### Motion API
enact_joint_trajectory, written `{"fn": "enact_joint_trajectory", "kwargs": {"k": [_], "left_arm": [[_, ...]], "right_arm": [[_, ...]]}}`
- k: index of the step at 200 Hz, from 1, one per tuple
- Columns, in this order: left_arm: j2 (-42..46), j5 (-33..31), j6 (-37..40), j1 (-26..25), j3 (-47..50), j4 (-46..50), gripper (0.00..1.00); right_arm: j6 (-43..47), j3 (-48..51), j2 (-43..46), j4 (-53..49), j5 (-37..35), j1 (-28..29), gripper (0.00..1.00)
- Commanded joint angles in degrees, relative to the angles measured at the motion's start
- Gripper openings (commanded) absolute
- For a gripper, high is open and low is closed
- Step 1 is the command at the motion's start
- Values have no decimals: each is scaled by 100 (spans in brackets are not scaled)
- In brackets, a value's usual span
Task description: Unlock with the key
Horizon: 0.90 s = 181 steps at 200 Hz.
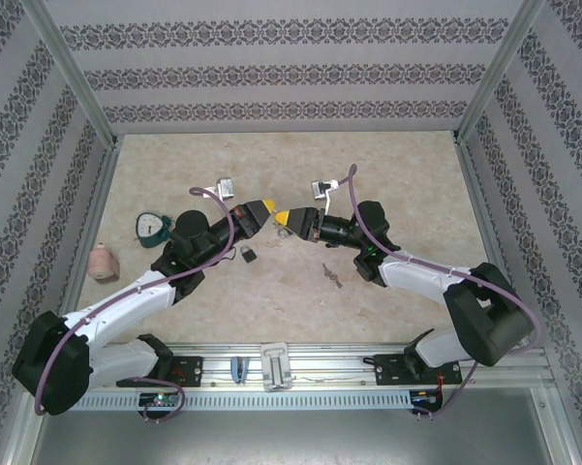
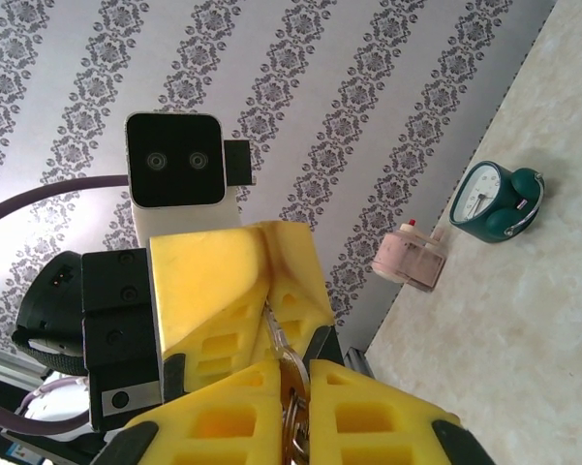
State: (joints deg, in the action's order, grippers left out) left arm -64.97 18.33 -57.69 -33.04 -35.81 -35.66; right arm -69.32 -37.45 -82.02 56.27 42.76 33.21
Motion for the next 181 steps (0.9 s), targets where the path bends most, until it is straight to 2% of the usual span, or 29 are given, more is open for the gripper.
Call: {"fn": "enact_joint_trajectory", "kwargs": {"k": [1, 18, 49, 51, 60, 64, 79, 121, 146, 166, 181], "left_arm": [[140, 5, -49, -79, 92, -390, 0], [133, 5, -67, -74, 135, -482, 0], [188, -21, -63, -71, 189, -463, 0], [200, -26, -66, -71, 189, -443, 3], [235, -47, -66, -63, 193, -355, 26], [256, -53, -63, -58, 196, -319, 32], [352, -36, -50, -30, 197, -163, 40], [488, 232, 38, 40, 72, 370, 39], [393, 350, 66, 43, -28, 515, 31], [345, 356, 56, 43, -40, 562, 29], [327, 370, 56, 43, -52, 549, 21]], "right_arm": [[15, -69, 56, 279, 21, -34, 7], [32, -64, 46, 279, 4, -34, 0], [106, -60, 79, 243, -12, -35, 0], [109, -60, 85, 226, -13, -34, 0], [173, -69, 112, 140, -5, -45, 0], [201, -69, 118, 103, 10, -43, 0], [290, -95, 164, -23, 101, -56, 0], [402, -153, 208, -240, 248, -78, 0], [402, -210, 187, -257, 371, -78, 0], [409, -226, 204, -256, 433, -87, 0], [419, -241, 213, -307, 477, -80, 0]]}}
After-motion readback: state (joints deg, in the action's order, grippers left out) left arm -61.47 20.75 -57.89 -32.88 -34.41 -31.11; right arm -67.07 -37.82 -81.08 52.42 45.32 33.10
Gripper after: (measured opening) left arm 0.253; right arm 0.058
